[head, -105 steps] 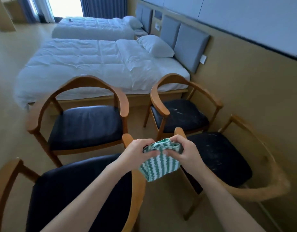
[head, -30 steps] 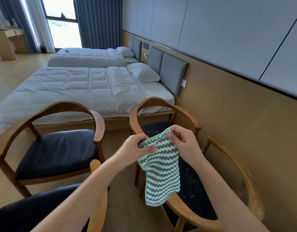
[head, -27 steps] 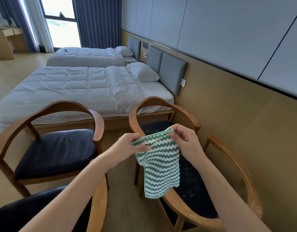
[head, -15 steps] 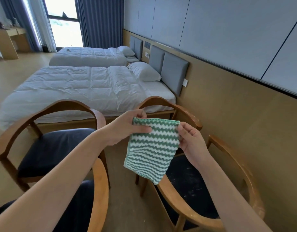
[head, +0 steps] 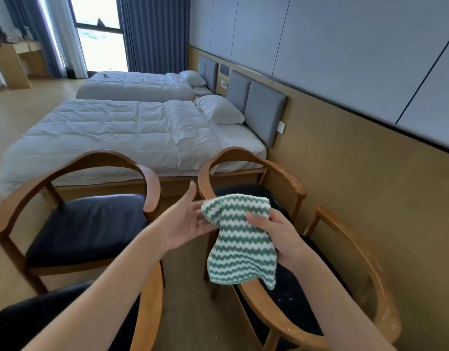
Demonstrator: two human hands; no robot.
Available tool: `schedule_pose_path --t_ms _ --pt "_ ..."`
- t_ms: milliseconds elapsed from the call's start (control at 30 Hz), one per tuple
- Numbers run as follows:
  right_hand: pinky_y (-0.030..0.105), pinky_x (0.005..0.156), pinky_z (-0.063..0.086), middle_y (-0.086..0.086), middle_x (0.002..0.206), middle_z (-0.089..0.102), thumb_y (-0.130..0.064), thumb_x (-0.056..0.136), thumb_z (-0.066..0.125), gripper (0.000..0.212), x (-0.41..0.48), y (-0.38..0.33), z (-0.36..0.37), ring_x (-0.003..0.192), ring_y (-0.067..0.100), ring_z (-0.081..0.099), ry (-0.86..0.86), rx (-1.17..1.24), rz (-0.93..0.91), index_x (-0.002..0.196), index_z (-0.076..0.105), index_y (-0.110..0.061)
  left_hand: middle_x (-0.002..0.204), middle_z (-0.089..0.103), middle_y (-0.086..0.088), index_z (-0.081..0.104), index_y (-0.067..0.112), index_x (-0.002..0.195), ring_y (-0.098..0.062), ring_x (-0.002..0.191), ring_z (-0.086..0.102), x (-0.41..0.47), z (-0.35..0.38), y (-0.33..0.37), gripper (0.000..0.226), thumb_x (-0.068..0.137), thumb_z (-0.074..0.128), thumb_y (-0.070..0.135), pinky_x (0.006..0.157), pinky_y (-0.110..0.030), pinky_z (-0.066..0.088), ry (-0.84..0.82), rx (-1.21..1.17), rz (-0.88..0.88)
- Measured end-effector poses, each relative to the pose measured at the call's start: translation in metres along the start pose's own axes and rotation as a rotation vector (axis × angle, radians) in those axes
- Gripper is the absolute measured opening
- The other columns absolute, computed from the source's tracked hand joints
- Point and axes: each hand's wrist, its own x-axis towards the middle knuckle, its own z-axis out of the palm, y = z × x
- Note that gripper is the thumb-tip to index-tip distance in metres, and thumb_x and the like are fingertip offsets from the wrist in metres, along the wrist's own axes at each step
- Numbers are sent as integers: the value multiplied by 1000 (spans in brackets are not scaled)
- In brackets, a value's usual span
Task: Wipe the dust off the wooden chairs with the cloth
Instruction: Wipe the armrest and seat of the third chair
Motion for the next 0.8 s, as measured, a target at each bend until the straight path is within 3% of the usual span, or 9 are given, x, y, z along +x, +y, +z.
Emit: schedule_pose_path --t_ms 100,233,467,533,600,700,800 --pt "38 83 56 13 110 69 -19 82 60 37 3 -1 -1 100 28 67 52 24 2 118 57 -7 108 68 -13 49 8 127 -26 95 67 -6 -1 -26 67 83 42 58 80 -35 52 -82 90 -118" --pt "36 82 56 13 114 68 -15 88 57 36 8 -1 -3 102 28 66 71 6 6 123 54 -8 105 70 -10 56 8 119 -23 91 68 -9 5 -27 48 79 59 33 78 -35 50 -68 111 -160" --pt "33 81 57 6 106 71 -11 85 66 40 12 1 -15 93 19 70 181 -263 110 118 47 -22 90 71 -10 57 3 108 -20 75 70 -4 4 -15 24 87 62 11 62 -29 56 245 165 130" --pt "31 79 58 6 105 71 -9 85 67 50 13 4 -17 91 17 70 269 -297 75 124 41 -26 93 69 -9 52 8 109 -17 75 70 -1 5 -16 28 84 66 10 58 -26 55 357 292 229" --pt "27 77 58 5 102 71 -9 87 65 46 14 6 -17 89 13 70 337 -400 -9 125 43 -25 95 68 -5 47 17 111 -14 76 70 1 4 -16 37 82 69 10 58 -23 54 421 458 329" --pt "26 81 57 6 104 69 -6 88 62 32 14 6 -18 95 14 67 302 -590 -61 120 59 -9 97 67 0 48 29 116 -10 82 68 3 -3 -13 43 83 67 8 65 -20 54 316 784 419" --pt "25 80 57 4 100 69 -6 83 69 28 14 3 -20 91 12 67 278 -712 -68 110 65 -8 100 64 5 63 18 115 -8 91 63 6 -12 -4 35 81 70 11 77 -20 51 217 1198 377"
